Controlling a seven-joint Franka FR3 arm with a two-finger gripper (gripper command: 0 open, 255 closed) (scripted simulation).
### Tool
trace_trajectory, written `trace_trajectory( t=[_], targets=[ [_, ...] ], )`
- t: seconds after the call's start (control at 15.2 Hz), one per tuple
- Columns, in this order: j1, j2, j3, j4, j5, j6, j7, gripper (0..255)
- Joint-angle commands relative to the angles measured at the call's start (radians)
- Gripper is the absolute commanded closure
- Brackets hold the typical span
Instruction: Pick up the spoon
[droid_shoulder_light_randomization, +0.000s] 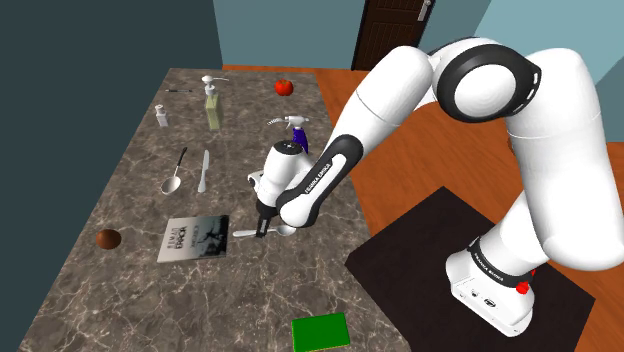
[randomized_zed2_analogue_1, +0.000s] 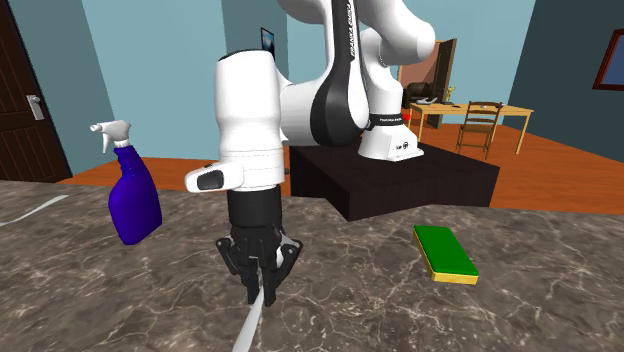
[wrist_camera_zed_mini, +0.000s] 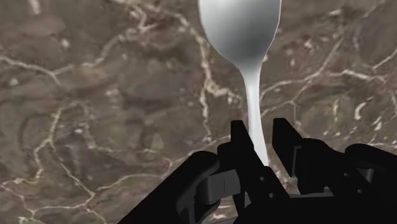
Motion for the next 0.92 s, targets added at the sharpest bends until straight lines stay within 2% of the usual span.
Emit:
trace_trajectory(
  t=[0.0, 0.86],
  targets=[
    [-0.002, -0.013, 0.002, -0.005, 0.001, -0.008, 0.0, 255],
    [-0.031, -0.177, 0.035, -0.061, 0.022, -0.114, 0.008, 255]
  ],
)
